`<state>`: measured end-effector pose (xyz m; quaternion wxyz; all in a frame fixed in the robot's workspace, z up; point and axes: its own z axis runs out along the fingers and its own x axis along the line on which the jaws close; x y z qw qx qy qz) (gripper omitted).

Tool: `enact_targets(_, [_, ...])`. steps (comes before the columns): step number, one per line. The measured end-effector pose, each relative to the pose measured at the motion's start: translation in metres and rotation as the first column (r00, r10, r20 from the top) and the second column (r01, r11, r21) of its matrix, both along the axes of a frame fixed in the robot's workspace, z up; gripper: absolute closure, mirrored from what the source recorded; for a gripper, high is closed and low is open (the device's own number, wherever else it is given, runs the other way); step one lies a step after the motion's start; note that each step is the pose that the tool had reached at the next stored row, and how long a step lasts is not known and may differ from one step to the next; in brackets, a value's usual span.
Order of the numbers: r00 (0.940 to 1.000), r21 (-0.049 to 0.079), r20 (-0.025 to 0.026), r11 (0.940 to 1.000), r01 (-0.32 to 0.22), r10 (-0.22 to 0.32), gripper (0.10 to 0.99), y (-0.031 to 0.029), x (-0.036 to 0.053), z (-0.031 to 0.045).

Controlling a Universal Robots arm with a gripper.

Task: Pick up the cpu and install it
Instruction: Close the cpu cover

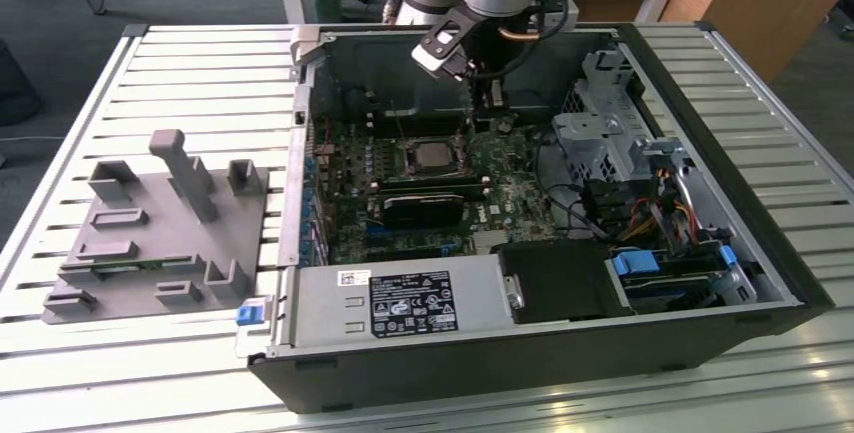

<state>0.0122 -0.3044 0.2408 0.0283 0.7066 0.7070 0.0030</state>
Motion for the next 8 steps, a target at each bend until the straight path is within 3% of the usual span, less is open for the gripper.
enact_targets(8, [1.0000,0.000,0.0000,1.0000,0.000,0.000,0.980,0.0000,-0.0150,-0.0006])
